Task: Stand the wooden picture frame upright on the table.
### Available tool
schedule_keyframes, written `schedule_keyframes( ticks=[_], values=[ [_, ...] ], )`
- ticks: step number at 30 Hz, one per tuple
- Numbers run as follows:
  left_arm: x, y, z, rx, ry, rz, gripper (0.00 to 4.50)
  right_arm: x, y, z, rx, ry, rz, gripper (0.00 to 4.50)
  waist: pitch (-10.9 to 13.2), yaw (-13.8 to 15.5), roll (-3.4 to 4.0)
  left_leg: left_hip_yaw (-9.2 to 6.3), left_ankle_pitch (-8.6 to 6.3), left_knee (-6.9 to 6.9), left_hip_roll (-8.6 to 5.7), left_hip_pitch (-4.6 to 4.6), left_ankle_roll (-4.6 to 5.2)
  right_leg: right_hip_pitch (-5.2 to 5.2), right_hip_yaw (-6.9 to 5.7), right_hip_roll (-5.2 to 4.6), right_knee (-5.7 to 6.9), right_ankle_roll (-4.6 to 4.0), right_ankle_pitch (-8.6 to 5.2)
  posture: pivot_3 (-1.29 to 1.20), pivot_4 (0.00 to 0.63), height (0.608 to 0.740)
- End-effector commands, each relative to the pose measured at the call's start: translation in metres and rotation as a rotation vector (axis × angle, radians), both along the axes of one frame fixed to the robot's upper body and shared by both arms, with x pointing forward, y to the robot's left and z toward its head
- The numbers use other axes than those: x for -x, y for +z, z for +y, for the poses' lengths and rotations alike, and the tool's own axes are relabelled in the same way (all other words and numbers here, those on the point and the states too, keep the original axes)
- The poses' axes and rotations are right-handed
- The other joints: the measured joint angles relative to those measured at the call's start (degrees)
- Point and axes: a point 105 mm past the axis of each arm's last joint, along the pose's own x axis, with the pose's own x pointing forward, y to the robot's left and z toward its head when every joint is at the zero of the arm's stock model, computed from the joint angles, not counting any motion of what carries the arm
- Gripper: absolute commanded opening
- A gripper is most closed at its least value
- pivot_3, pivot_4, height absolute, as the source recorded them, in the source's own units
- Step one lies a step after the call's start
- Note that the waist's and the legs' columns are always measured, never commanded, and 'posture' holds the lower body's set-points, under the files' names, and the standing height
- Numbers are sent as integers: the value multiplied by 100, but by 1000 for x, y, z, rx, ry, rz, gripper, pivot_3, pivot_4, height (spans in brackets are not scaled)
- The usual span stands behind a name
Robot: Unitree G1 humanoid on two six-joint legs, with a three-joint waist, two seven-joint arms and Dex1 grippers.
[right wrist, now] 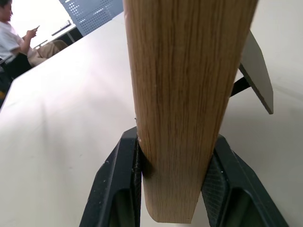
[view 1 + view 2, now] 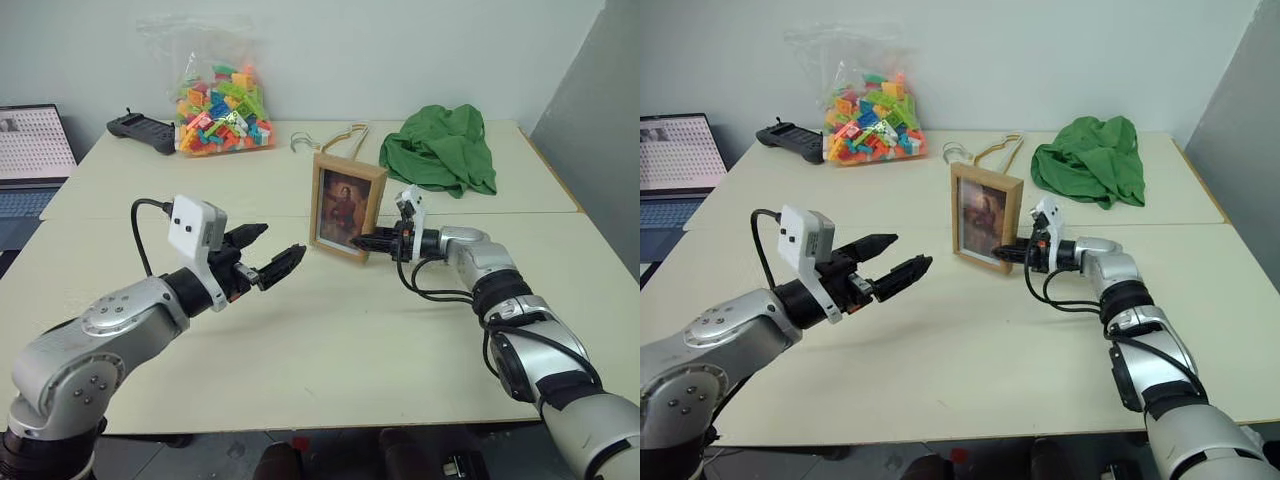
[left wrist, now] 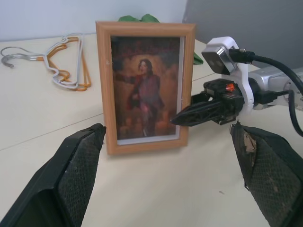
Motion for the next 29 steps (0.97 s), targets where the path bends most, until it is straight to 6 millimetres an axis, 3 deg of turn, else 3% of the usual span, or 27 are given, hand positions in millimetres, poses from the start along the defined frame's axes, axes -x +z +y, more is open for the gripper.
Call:
schedule_keyframes(
  ticks=[1, 4, 6, 15, 17, 20, 23, 27, 29],
  values=[
    [7, -3, 2, -65, 2, -54, 4500, -1, 5, 5, 7, 22, -53, 1264, 0, -2, 0, 5, -1, 0, 0, 1, 1, -1, 5, 1, 3, 0, 0, 0, 150, 740],
    [7, -7, 5, -59, 19, -52, 4500, 2, 0, 5, 24, 32, -73, 1264, 0, -3, 0, 5, -2, -1, 1, 1, 3, -5, 7, 3, 5, 0, 0, 0, 150, 740],
    [7, -8, 5, -56, 19, -49, 4500, 2, -3, 4, 31, 31, -75, 1984, -1, -3, -1, 6, -2, -1, 1, 0, 3, -6, 8, 3, 6, 0, 0, 0, 150, 740],
    [1, -10, 12, -61, 12, -40, 4500, 3, -13, -14, 75, -10, -102, 4158, -1, -1, -1, 5, -2, -1, 1, -1, 3, -8, 7, 3, 7, 0, 0, 0, 150, 740],
    [-2, -8, 16, -59, 4, -37, 4500, 6, -14, -25, 91, -15, -113, 4477, -1, 11, -1, 4, -2, -1, 1, -2, 3, -7, 6, 3, 6, 0, 0, 0, 150, 740],
    [-7, -4, 26, -63, -6, -18, 4500, 14, -14, -46, 151, -20, -164, 4477, -1, 45, -1, 3, -2, 2, 0, -8, 4, -9, 4, 2, 5, 1, 0, 0, 150, 740],
    [-19, 0, 51, -156, -15, 10, 4500, 48, 17, -77, 172, 35, -193, 4477, 2, 101, 3, -1, -3, 1, -1, -14, 4, -13, -1, 2, 5, 2, 0, 0, 150, 740],
    [-31, 4, 63, -206, -61, 31, 4500, 82, 58, -74, 104, 48, -187, 4477, 11, 92, 19, -3, -3, -1, -1, -17, 5, -21, 0, 7, 5, 1, -1, 0, 150, 740],
    [-37, 5, 64, -216, -96, 39, 4500, 90, 69, -68, 84, 23, -199, 4477, 10, 72, 17, -3, -4, -1, 6, -5, 6, -17, 10, 23, 13, 0, -1, 0, 150, 740]
  ],
)
